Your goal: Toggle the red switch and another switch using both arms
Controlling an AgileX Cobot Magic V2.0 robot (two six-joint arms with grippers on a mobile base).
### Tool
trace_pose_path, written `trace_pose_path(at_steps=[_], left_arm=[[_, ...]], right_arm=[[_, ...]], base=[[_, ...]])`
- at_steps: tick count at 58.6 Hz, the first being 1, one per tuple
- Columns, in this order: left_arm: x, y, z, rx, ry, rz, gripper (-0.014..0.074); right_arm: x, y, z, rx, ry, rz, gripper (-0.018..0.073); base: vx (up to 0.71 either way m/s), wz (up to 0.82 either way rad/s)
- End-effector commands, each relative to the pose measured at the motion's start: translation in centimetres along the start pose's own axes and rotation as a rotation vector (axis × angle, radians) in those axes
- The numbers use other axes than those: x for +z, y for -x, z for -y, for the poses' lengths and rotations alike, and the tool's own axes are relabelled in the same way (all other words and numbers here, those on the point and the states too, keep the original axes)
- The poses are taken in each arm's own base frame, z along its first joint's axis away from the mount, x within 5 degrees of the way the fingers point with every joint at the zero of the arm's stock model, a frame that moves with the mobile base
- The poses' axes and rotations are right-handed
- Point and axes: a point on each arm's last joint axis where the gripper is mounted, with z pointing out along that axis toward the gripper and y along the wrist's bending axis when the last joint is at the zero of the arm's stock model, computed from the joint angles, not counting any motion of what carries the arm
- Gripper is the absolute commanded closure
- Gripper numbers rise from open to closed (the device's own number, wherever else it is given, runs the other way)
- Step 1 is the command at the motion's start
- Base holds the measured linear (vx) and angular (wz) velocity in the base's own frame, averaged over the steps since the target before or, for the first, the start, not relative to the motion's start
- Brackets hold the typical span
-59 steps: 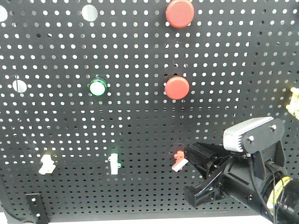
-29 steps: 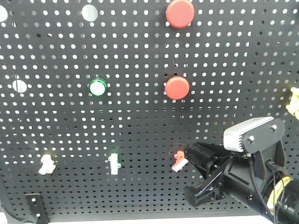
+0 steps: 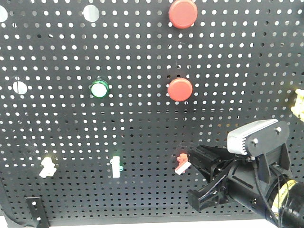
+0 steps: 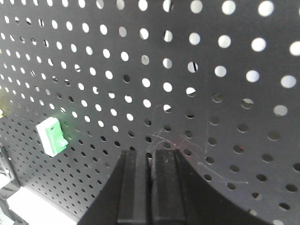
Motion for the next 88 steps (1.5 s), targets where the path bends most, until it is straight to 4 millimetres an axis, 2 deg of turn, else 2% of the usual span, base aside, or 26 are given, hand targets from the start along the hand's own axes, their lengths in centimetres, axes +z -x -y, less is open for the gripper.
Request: trace_pose_path(at_steps=[1,11,17,24,29,39,49,55,59,63,69,88], left_arm=[[0.0,0.2,0.0,-0.015,-0.007,0.068,0.0594],[0.0,0.2,0.0,-0.015,-0.007,0.068,0.0594],[0.0,0.2,0.0,-0.015,-0.007,0.068,0.0594],[0.0,0.2,0.0,-0.015,-0.007,0.068,0.0594],[0.0,0.2,0.0,-0.015,-0.007,0.068,0.0594],[0.0,0.2,0.0,-0.015,-0.007,0.068,0.0594],[0.0,0.2,0.0,-0.015,-0.007,0.068,0.0594],[0.0,0.2,0.0,-0.015,-0.007,0.068,0.0594],[0.0,0.2,0.0,-0.015,-0.007,0.068,0.0594],[0.0,0.2,0.0,-0.015,-0.007,0.068,0.0594],[0.0,0.2,0.0,-0.015,-0.007,0.07,0.0594],[0.0,0.2,0.0,-0.014,-0.007,0.066,0.0594]], right_arm=[[-0.6,2.3,-0.2,-0.005,0.024,0.127,0.0566],[-0.6,2.2,-0.1,-0.024,0.02,0.115,0.0566],[-1.5,2.1,0.0,-0.082,-0.002,0.096,0.0566],[-4.0,1.5,0.3,-0.092,-0.038,0.111,0.0566],[-7.1,0.4,1.3,-0.057,-0.112,0.14,0.0566],[-13.4,-4.6,2.9,-0.026,-0.327,0.176,0.0566],[-17.0,-10.7,2.4,-0.044,-0.459,0.188,0.0566],[-17.9,-14.0,1.8,-0.038,-0.466,0.205,0.0566],[-18.5,-15.0,1.6,-0.034,-0.478,0.192,0.0566],[-19.3,-15.3,1.3,-0.062,-0.504,0.202,0.0566],[-19.2,-15.6,1.5,-0.055,-0.519,0.156,0.0566],[-19.2,-15.5,1.4,-0.047,-0.514,0.178,0.0566]], base=[[0.0,0.0],[0.0,0.0],[0.0,0.0],[0.0,0.0],[0.0,0.0],[0.0,0.0],[0.0,0.0],[0.0,0.0],[0.0,0.0],[0.0,0.0],[0.0,0.0],[0.0,0.0]])
